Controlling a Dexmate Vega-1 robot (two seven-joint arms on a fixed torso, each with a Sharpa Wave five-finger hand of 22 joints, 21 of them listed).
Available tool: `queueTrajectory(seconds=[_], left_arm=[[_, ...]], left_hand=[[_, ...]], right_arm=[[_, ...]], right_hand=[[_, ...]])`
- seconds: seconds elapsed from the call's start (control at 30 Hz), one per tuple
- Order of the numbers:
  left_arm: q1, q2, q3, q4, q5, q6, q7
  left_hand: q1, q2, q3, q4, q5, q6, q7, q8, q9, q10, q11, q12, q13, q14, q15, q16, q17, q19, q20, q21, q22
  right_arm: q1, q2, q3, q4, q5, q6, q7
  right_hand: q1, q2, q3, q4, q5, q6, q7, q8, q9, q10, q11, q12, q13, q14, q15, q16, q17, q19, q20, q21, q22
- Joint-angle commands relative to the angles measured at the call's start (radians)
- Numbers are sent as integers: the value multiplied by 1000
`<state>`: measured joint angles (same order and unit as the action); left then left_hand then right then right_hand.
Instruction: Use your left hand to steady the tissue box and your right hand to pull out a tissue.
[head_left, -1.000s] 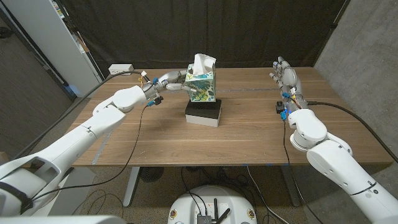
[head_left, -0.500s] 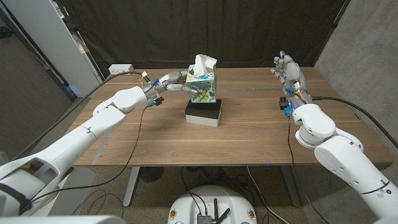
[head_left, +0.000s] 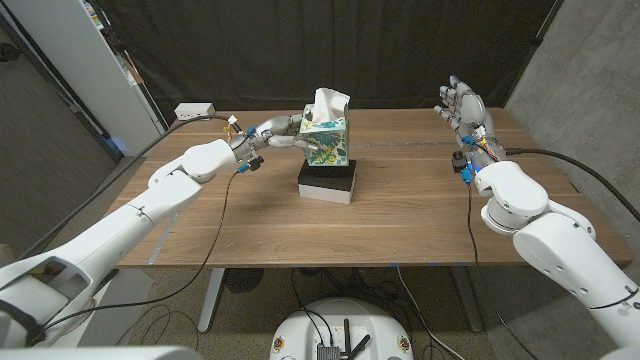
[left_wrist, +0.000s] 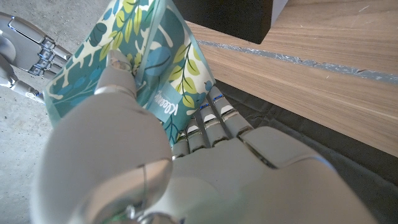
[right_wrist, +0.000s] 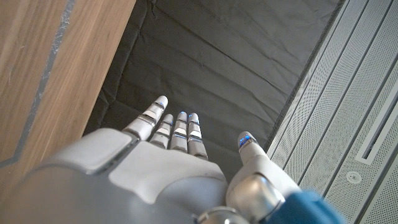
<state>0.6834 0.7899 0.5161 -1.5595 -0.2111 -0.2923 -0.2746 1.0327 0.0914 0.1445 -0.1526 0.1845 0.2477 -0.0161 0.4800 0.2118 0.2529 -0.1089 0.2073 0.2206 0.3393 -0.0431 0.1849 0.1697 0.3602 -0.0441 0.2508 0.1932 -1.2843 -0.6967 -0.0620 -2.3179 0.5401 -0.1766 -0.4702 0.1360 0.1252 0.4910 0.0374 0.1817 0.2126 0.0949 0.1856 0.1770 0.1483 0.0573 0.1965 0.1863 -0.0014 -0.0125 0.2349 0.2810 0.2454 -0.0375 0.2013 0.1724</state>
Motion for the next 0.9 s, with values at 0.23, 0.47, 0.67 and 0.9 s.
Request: queueTrajectory(seconds=[0.23, 0.47, 0.67, 0.9], left_arm=[[14, 8, -7, -27, 7, 13, 13], [11, 5, -5, -20, 8, 8, 12], [2, -1, -2, -3, 7, 1, 5], [-9, -8, 1, 18, 5, -11, -3]], left_hand=[[0, 7, 7, -4, 6, 2, 0, -3, 2, -1, -3, 1, 6, 2, -101, 1, 3, -4, -3, -5, 4], [-1, 6, 7, -4, 6, 3, 0, -4, 2, -1, -6, 1, 6, 3, -101, 2, 3, -4, -6, -5, 4], [-3, 6, 7, -3, 6, 3, -1, -4, 2, -1, -4, 2, 6, 4, -102, 2, 3, -5, -7, -5, 4], [-3, 6, 8, -3, 6, 4, 0, -5, 2, -1, -2, 2, 6, 5, -104, 2, 3, -6, -8, -6, 4]], right_arm=[[-11, -44, 27, -17, -19, -27, 25], [-2, -141, 46, -32, -76, -89, 74], [22, -207, 22, -61, -192, -177, 48], [56, -233, -33, -76, -339, -244, -4]], right_hand=[[5, 53, 4, 5, 4, -8, -1, -1, 1, -8, -6, -6, 2, -19, -9, -3, 6, -18, 1, -7, 2], [5, 52, 4, 6, 4, -18, -6, -4, 1, -18, -10, -8, 2, -26, -12, -6, 7, -27, -1, -9, 2], [1, 55, 4, 12, 6, -35, -11, -7, 1, -34, -20, -12, 2, -41, -22, -10, 9, -32, -8, -10, 2], [-6, 56, 3, 23, 8, -44, -18, -8, 1, -45, -26, -13, 2, -49, -29, -11, 11, -41, -17, -11, 2]])
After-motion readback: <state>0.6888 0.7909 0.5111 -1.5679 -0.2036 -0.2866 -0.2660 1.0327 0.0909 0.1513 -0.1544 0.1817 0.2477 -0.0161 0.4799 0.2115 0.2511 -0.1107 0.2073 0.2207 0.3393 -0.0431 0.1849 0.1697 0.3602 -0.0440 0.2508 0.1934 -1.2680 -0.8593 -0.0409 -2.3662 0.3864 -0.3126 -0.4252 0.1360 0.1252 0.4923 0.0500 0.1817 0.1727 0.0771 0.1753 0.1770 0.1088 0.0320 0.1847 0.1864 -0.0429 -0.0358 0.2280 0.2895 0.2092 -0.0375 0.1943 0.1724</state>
